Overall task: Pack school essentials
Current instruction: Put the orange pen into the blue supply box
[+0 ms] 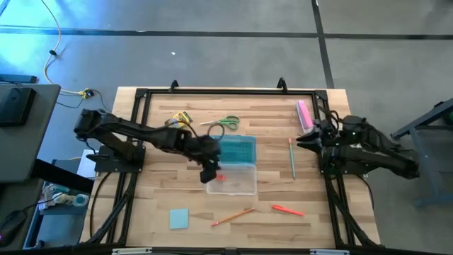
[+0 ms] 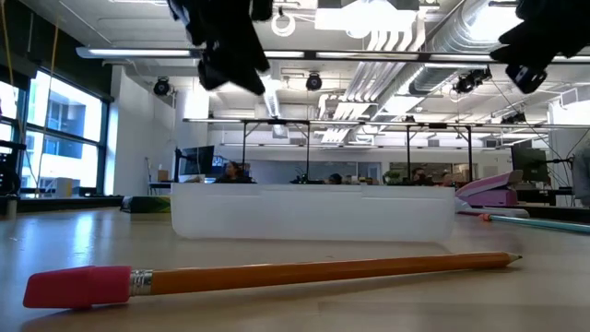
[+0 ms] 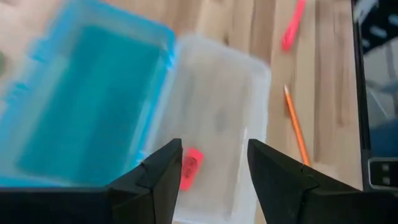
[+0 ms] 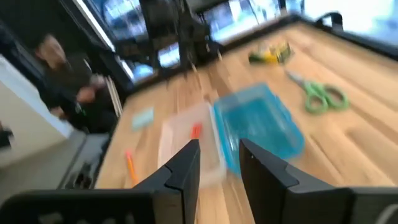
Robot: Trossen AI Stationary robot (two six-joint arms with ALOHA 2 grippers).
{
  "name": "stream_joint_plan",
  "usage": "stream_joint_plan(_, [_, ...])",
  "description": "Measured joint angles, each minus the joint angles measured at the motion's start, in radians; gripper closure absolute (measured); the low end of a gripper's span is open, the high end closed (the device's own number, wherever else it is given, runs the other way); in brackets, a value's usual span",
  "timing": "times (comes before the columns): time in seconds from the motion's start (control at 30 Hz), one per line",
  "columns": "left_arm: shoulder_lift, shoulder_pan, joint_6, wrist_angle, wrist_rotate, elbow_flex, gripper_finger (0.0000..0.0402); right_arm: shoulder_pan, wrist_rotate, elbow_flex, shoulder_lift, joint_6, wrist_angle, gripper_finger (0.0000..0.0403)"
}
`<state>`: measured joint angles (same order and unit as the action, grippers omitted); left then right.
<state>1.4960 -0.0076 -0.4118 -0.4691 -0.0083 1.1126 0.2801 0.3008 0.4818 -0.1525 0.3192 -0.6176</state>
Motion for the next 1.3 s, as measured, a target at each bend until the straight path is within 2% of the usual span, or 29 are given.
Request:
stream_joint_plan(0.13, [-0.096,-0.030,-0.059,-0.004,-0.111,-0.061,0.0229,-0.022,0.032,0.148,-0.123,-0.014,-0.212,0.0300])
stream_joint_plan(0.23, [-0.142,-0.069,-0.136,-0.002,-0.153,-0.144,0.0229,-0.056,0.033,0.247,-0.227,-0.011,-0.353,0.0300])
stream_joint_plan(0.33, [-0.180,-0.098,-0.220,0.006,-0.179,-0.218,0.0229,-0.106,0.041,0.320,-0.331,0.022,-0.443,0.0300])
stream_joint_plan(0.47, [-0.215,-0.122,-0.269,0.034,-0.229,-0.285,0.0229,-0.203,0.051,0.374,-0.457,0.111,-0.479,0.0300])
stream_joint_plan(0.63, [-0.252,-0.123,-0.259,0.022,-0.248,-0.313,0.0229,-0.353,0.032,0.384,-0.599,0.245,-0.464,0.0300])
stream_joint_plan(0.73, [-0.272,-0.114,-0.231,0.018,-0.241,-0.314,0.0229,-0.452,-0.019,0.384,-0.677,0.340,-0.454,0.0300])
stream_joint_plan(0.97, [-0.308,-0.101,-0.194,0.017,-0.210,-0.314,0.0229,-0.664,-0.119,0.384,-0.833,0.534,-0.312,0.0300])
stream_joint_plan(1.13, [-0.313,-0.101,-0.159,0.016,-0.202,-0.314,0.0229,-0.769,-0.195,0.384,-0.947,0.676,-0.201,0.0300])
stream_joint_plan(1.3, [-0.313,-0.101,-0.119,0.016,-0.170,-0.314,0.0229,-0.837,-0.196,0.426,-1.070,0.750,-0.128,0.0300])
